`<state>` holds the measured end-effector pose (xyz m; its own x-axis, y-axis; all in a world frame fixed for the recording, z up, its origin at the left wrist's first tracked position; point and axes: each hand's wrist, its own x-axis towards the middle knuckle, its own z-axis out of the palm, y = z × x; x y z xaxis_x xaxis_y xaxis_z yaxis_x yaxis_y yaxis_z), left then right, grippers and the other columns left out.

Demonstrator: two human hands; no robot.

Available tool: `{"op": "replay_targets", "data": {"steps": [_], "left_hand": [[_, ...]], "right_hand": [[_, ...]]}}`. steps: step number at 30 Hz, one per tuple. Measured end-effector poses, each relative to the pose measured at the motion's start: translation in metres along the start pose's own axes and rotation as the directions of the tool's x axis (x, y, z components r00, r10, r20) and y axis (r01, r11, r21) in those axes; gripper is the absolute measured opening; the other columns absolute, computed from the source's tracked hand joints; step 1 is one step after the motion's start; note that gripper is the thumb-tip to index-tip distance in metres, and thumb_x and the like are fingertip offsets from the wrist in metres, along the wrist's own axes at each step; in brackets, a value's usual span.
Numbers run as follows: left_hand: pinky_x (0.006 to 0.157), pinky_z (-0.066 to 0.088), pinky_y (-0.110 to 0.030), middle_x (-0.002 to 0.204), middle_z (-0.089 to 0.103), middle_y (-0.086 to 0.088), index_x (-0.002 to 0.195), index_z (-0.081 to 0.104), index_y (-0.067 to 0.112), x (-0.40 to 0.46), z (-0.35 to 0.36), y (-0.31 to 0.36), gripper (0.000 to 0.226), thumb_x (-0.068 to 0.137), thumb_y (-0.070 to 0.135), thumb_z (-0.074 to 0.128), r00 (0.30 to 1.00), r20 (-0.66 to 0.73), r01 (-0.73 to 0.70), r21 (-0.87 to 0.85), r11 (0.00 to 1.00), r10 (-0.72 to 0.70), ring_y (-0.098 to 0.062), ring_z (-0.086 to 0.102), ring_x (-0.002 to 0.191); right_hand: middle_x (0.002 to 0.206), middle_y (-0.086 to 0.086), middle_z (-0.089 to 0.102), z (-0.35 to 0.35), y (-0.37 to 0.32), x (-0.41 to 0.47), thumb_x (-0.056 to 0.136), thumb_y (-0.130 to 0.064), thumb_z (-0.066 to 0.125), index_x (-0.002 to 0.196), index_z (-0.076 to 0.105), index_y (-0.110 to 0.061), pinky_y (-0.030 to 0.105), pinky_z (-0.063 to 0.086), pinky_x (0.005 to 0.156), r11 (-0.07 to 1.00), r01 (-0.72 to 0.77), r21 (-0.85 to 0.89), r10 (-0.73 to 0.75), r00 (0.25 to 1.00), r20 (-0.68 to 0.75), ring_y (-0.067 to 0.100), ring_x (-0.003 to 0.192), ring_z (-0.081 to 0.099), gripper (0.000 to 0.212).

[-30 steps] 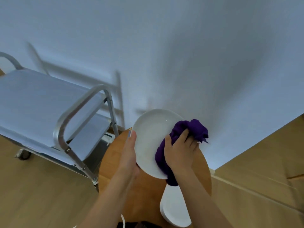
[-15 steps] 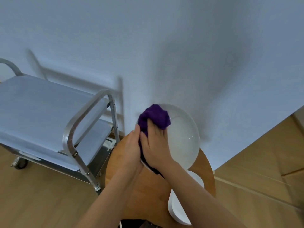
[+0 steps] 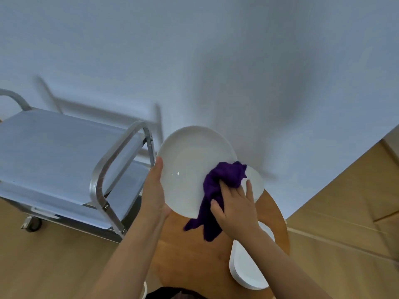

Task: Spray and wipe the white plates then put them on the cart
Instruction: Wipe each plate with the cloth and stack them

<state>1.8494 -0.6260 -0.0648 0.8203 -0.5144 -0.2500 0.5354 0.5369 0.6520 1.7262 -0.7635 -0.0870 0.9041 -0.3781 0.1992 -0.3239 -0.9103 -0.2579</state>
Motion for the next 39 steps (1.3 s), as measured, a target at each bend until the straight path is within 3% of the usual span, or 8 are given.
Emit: {"op": "replay_targets", "data": {"steps": [9,14,18,23,27,30,33,39], "left_hand": [[0.091,0.051,-0.048,0.113,0.069,-0.012,0.123,0.061,0.016,-0.02,0.012,-0.012,0.06,0.082,0.06,0.051,0.998,0.02,0.052,0.364,0.93,-0.064,-0.03,0.066,0.106],[0.1,0.045,-0.048,0.117,0.068,-0.009,0.124,0.062,0.024,-0.025,0.024,-0.026,0.048,0.093,0.055,0.043,0.995,0.041,0.071,0.3,0.951,-0.088,-0.026,0.063,0.113],[0.085,0.051,-0.037,0.11,0.072,-0.006,0.106,0.073,0.027,-0.024,0.025,-0.022,0.04,0.09,0.053,0.049,0.999,-0.017,0.03,0.171,0.985,-0.028,-0.02,0.067,0.105],[0.081,0.054,-0.042,0.109,0.071,-0.012,0.115,0.069,0.018,-0.028,0.017,-0.02,0.048,0.092,0.054,0.049,0.982,-0.104,0.164,0.057,0.985,-0.158,-0.028,0.068,0.102],[0.079,0.054,-0.04,0.105,0.073,-0.01,0.111,0.071,0.018,-0.026,0.016,-0.013,0.045,0.092,0.053,0.051,0.986,-0.121,0.136,0.176,0.975,-0.115,-0.027,0.068,0.101],[0.069,0.057,-0.036,0.105,0.073,-0.008,0.111,0.071,0.02,-0.027,0.014,-0.004,0.043,0.091,0.053,0.053,0.986,-0.076,0.159,0.201,0.967,-0.146,-0.024,0.07,0.096],[0.069,0.058,-0.037,0.11,0.071,-0.01,0.109,0.073,0.02,-0.032,0.015,-0.003,0.041,0.091,0.051,0.053,0.975,0.006,0.218,0.141,0.966,-0.221,-0.026,0.069,0.099],[0.082,0.055,-0.042,0.119,0.066,-0.015,0.12,0.067,0.016,-0.036,0.015,-0.007,0.053,0.089,0.055,0.05,0.968,0.063,0.241,0.011,0.971,-0.241,-0.031,0.065,0.109]], "right_hand": [[0.155,0.016,0.016,-0.025,-0.029,0.053,0.088,-0.066,0.016,0.149,0.009,-0.006,0.043,-0.005,0.117,0.965,-0.19,0.18,0.214,0.969,-0.126,0.032,0.143,0.005,0.086],[0.149,0.016,0.032,-0.027,-0.058,0.053,0.091,-0.051,0.015,0.146,0.021,-0.004,0.044,0.01,0.117,0.964,0.014,0.266,0.051,0.971,-0.235,0.029,0.14,0.021,0.073],[0.132,0.009,0.049,-0.022,-0.074,0.037,0.091,-0.044,0.018,0.138,0.037,-0.01,0.041,0.03,0.108,0.912,0.135,0.387,-0.092,0.988,-0.128,0.022,0.126,0.041,0.061],[0.1,0.002,0.058,-0.033,-0.069,0.03,0.088,-0.057,0.038,0.109,0.058,-0.016,0.034,0.042,0.088,0.991,0.135,0.012,-0.133,0.988,-0.079,0.019,0.094,0.051,0.05],[0.103,0.005,0.057,-0.04,-0.062,0.016,0.074,-0.056,0.06,0.105,0.063,-0.018,0.03,0.046,0.079,0.964,0.267,-0.017,-0.256,0.901,-0.351,0.02,0.094,0.051,0.048],[0.152,0.01,0.023,-0.036,-0.047,0.013,0.077,-0.065,0.053,0.144,0.026,-0.039,0.046,0.01,0.115,0.893,0.449,0.035,-0.444,0.891,-0.096,0.03,0.141,0.013,0.077],[0.159,0.0,-0.004,-0.029,-0.04,0.017,0.081,-0.073,0.038,0.14,-0.009,-0.055,0.052,-0.009,0.114,0.903,0.42,0.087,-0.427,0.899,0.095,0.023,0.145,-0.012,0.078],[0.159,0.0,-0.001,-0.026,-0.033,0.032,0.088,-0.065,0.03,0.143,-0.006,-0.049,0.048,-0.009,0.116,0.974,0.214,0.075,-0.212,0.977,-0.025,0.018,0.145,-0.007,0.068]]}}
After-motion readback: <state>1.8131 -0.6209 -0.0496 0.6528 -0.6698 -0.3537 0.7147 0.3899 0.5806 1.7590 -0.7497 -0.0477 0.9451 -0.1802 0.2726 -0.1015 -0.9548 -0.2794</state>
